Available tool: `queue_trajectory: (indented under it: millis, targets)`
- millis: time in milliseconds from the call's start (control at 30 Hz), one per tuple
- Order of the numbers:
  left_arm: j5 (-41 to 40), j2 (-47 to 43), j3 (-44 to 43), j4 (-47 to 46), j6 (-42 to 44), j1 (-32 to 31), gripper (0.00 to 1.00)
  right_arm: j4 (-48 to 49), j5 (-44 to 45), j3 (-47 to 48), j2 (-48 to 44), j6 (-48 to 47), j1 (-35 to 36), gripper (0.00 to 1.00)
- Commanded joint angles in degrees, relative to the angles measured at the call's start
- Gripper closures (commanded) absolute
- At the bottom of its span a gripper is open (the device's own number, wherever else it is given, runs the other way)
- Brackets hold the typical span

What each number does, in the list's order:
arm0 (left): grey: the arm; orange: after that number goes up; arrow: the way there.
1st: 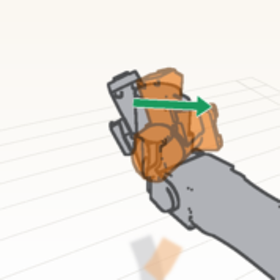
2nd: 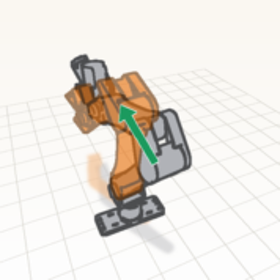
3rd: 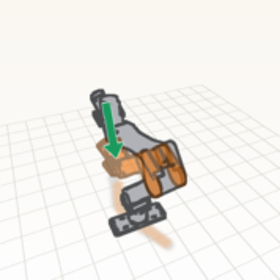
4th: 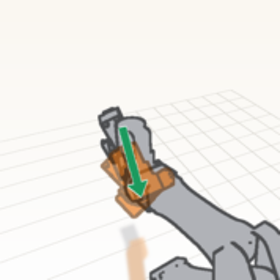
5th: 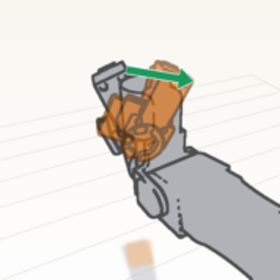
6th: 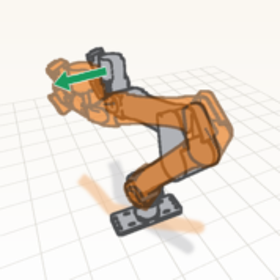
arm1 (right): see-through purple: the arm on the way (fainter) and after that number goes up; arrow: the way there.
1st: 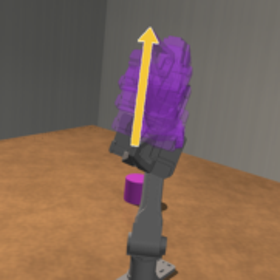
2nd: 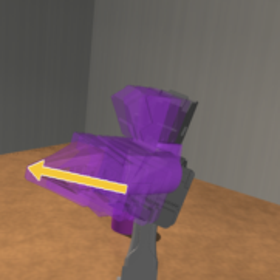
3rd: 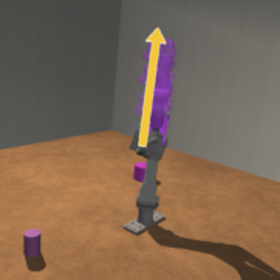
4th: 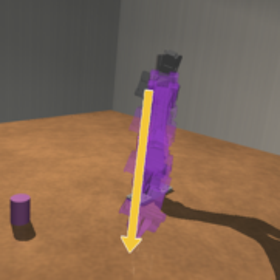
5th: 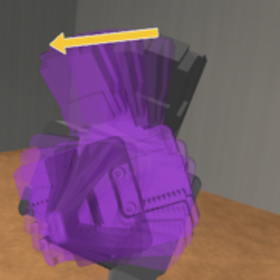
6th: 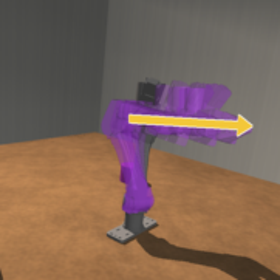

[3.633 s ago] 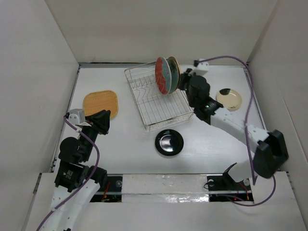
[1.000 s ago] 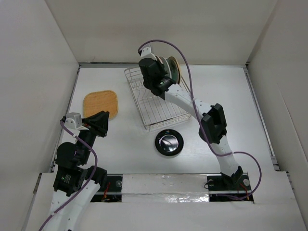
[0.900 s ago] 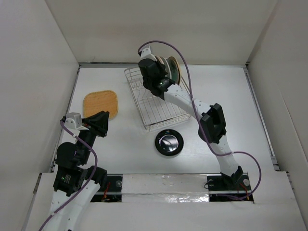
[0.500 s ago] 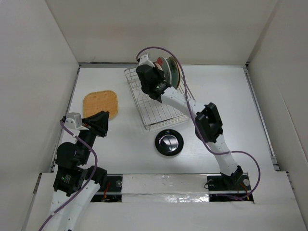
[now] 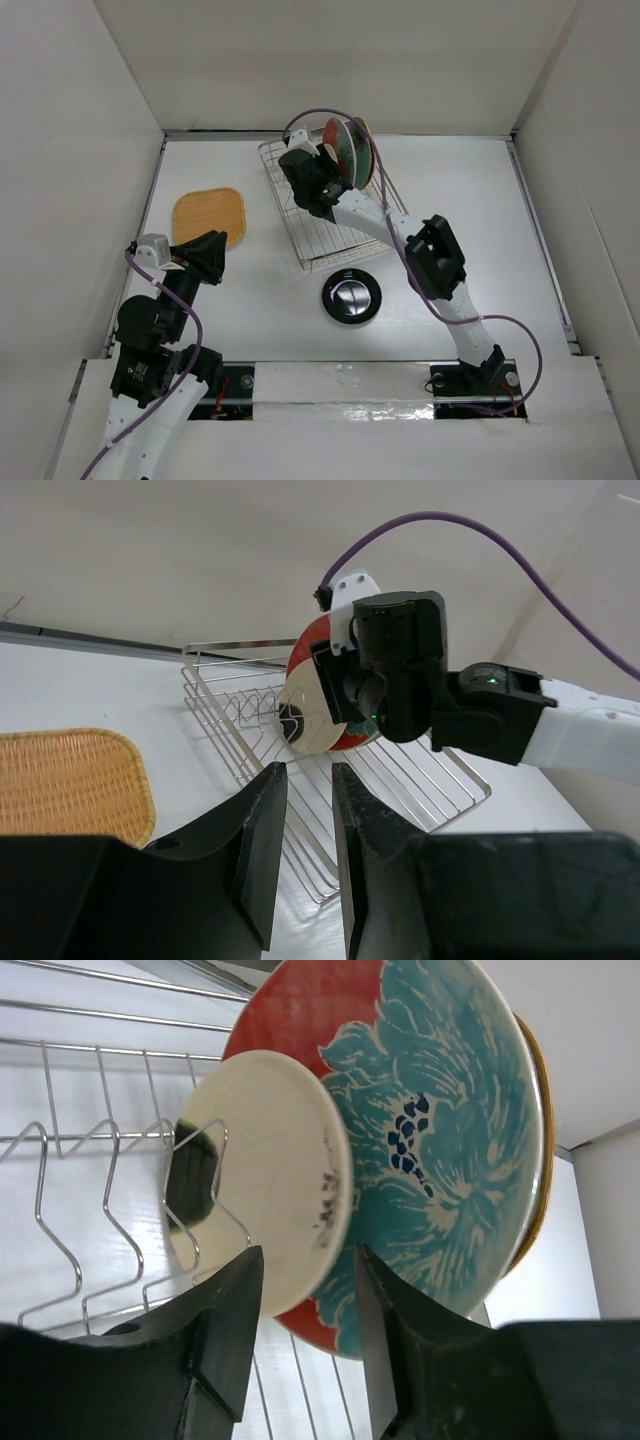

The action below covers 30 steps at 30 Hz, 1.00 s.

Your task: Load the plates into the dish rack

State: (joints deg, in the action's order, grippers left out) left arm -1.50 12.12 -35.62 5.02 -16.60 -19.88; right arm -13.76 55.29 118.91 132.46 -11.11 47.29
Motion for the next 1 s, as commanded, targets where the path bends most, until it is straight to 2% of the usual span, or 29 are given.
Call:
queue_trajectory:
  millis: [0,100,167,233,267,300,333,367,400,433,467,600,667,700,733,867,900,967]
  targets:
    - [0.4,-0.3,-0.7,-2.4,0.3,-0.2,0.78,2.2,-1.4,-4.1,-10.4,4.1,0.4,0.51]
    - [0.4,-0.4,-0.7,-2.4,0.2,-0.2,0.78,2.9,-2.9,-10.8,-20.1,8.4,1.0,0.51]
    - [0.4,-0.6,-0.7,-2.3,0.2,-0.2,0.78,5.1,-6.5,-22.6,-26.8,11.6,1.1,0.55]
    - [0.4,-0.7,-0.6,-2.4,0.2,-0.2,0.78,8.8,-13.4,-32.6,-38.3,19.3,1.1,0.88]
    - [0.5,-0.8,-0.7,-2.4,0.3,-0.2,0.78,10.8,-16.4,-43.5,-42.2,21.4,1.1,1.00]
    - [0.5,-0.9,-0.7,-2.4,0.2,-0.2,0.78,12.4,-19.7,-49.0,-46.0,23.7,0.5,1.00]
    - [0.7,-1.0,-0.6,-2.5,0.2,-0.2,0.78,15.4,-26.5,-54.1,-52.7,27.7,-0.4,1.00]
    - [0.6,-1.0,-0.6,-2.6,0.1,-0.2,0.78,16.0,-29.0,-62.7,-55.5,29.7,-0.4,1.00]
    - [0.8,-0.9,-0.6,-2.6,0.1,-0.2,0.78,16.3,-31.0,-66.6,-58.0,33.4,-1.3,1.00]
    - [1.0,-0.9,-0.6,-2.6,0.1,-0.2,0.78,17.1,-37.1,-70.1,-61.8,34.3,-2.7,1.00]
    - [1.1,-0.7,-0.6,-2.6,0.1,-0.2,0.78,16.9,-39.7,-73.0,-63.1,35.1,-3.4,0.95]
    - [1.1,-0.4,-0.5,-2.7,0.2,-0.2,0.78,18.2,-49.1,-85.2,-66.6,42.0,-6.2,0.48]
    - [1.1,-0.4,-0.5,-2.8,0.1,-0.2,0.78,19.8,-51.6,-88.1,-66.5,44.1,-7.8,0.37]
    - [1.1,-0.3,-0.5,-2.8,0.1,-0.2,0.78,20.4,-53.1,-90.2,-65.9,45.6,-8.6,0.35]
    - [1.1,-0.3,-0.5,-2.8,0.1,-0.2,0.78,22.4,-56.6,-91.2,-65.1,46.1,-9.4,0.34]
    - [1.1,0.1,-0.5,-2.7,0.1,-0.2,0.77,28.2,-61.3,-94.6,-58.0,47.9,-11.3,0.34]
    - [1.1,0.1,-0.5,-2.7,0.2,-0.2,0.78,28.8,-61.2,-94.9,-55.2,48.5,-11.8,0.36]
    - [1.1,0.1,-0.5,-2.7,0.2,-0.2,0.77,33.7,-64.3,-96.4,-52.4,49.3,-12.3,0.46]
